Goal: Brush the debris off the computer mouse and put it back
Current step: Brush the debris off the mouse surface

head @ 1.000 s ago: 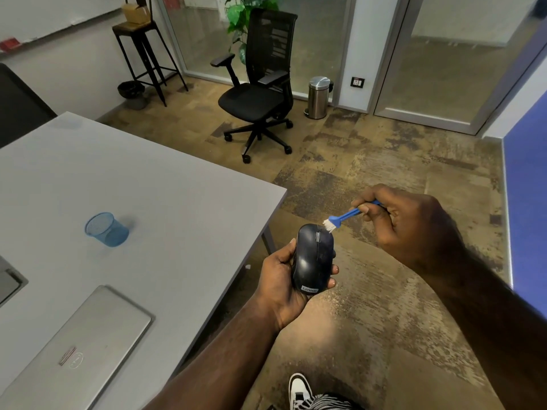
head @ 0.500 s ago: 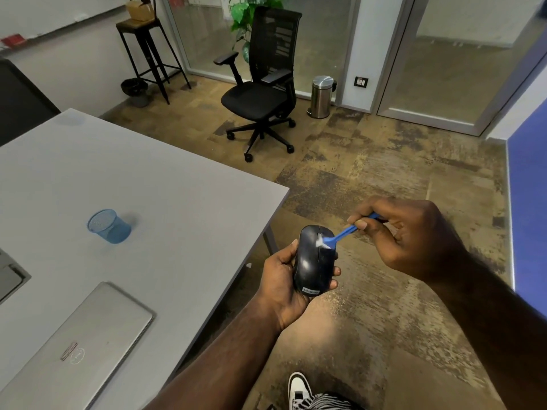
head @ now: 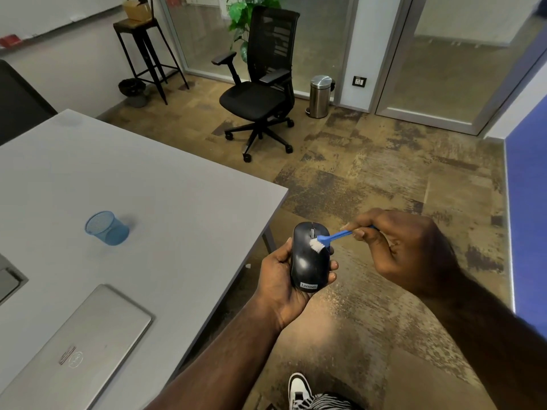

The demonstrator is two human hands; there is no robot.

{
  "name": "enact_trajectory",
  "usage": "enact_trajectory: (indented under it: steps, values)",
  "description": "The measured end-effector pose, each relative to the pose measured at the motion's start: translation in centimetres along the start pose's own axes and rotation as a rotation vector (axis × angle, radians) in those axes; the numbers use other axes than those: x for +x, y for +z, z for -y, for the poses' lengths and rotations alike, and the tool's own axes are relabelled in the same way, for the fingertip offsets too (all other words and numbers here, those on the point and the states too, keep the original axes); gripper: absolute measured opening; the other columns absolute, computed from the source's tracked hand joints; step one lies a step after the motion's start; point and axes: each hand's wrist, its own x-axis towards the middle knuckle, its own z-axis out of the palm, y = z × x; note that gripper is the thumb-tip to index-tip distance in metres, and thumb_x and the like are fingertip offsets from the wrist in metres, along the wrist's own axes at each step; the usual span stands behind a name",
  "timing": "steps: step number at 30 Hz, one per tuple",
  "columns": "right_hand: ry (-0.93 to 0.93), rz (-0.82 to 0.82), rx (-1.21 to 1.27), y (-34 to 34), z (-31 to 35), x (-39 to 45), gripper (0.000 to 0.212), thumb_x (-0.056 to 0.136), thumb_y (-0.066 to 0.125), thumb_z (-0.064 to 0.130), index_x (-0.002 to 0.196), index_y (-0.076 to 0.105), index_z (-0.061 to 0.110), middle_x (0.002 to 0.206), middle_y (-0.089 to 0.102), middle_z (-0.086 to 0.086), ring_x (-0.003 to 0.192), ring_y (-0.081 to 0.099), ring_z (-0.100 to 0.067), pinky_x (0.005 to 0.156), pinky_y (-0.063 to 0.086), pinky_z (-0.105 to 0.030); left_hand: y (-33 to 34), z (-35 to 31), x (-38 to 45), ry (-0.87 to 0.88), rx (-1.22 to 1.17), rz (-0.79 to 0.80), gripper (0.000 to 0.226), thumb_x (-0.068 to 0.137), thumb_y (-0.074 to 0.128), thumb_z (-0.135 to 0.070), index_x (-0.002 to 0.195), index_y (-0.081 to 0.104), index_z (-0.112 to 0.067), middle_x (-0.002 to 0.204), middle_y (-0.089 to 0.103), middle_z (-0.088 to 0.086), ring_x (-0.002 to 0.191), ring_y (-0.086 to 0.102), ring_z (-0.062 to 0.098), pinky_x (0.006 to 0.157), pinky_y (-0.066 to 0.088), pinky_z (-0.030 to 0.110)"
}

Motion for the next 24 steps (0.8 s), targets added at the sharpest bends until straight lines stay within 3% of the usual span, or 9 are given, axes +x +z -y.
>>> enact_trajectory:
  steps: [6, 13, 19, 21, 24]
  values:
    - [-0.057, 0.111, 0.079, 0.9, 0.6, -0.9, 0.015, 0.088, 0.059, 0.012, 0.093, 0.073, 0.009, 0.078, 0.073, 0.000, 0.065, 0.067, -0.016, 0.053, 0.053, -0.034, -0.1, -0.5, 0.1, 0.010, -0.009, -0.049, 0.052, 0.093, 0.045, -0.038, 0.115, 0.068, 0.003, 0.106, 0.066, 0.026, 0.084, 0.066, 0.037, 0.066, 0.057, 0.042]
    - [0.115, -0.089, -0.046, 0.5, -0.5, -0.1, 0.022, 0.093, 0.053, 0.013, 0.098, 0.073, 0.008, 0.088, 0.075, 0.001, 0.069, 0.070, -0.013, 0.058, 0.054, -0.025, -0.2, -0.7, 0.0, 0.021, 0.014, 0.000, 0.056, 0.093, 0.039, -0.038, 0.118, 0.065, 0.004, 0.104, 0.068, 0.021, 0.082, 0.066, 0.035, 0.070, 0.056, 0.040]
    - [0.031, 0.022, 0.090, 0.5, 0.1, -0.5, 0.018, 0.091, 0.057, 0.015, 0.094, 0.073, 0.008, 0.078, 0.073, -0.001, 0.064, 0.070, -0.018, 0.051, 0.055, -0.036, 0.1, -0.7, -0.3, 0.019, -0.011, 0.003, 0.052, 0.088, 0.046, -0.035, 0.114, 0.067, 0.005, 0.099, 0.066, 0.025, 0.075, 0.064, 0.036, 0.066, 0.056, 0.040]
    - [0.064, 0.003, 0.054, 0.4, -0.3, -0.2, 0.015, 0.092, 0.059, 0.009, 0.096, 0.073, 0.007, 0.079, 0.073, -0.001, 0.064, 0.069, -0.016, 0.052, 0.056, -0.034, 0.1, -0.5, -0.3, 0.018, -0.010, 0.008, 0.053, 0.089, 0.045, -0.036, 0.117, 0.066, 0.004, 0.100, 0.066, 0.024, 0.077, 0.064, 0.035, 0.066, 0.055, 0.040]
    - [0.141, -0.050, -0.046, 0.3, -0.8, 0.2, 0.017, 0.090, 0.064, -0.001, 0.100, 0.073, 0.009, 0.083, 0.074, -0.002, 0.066, 0.066, -0.009, 0.060, 0.052, -0.015, 0.3, -0.4, -0.3, 0.014, 0.015, 0.010, 0.054, 0.092, 0.041, -0.037, 0.120, 0.064, 0.003, 0.102, 0.067, 0.022, 0.079, 0.064, 0.034, 0.067, 0.055, 0.040]
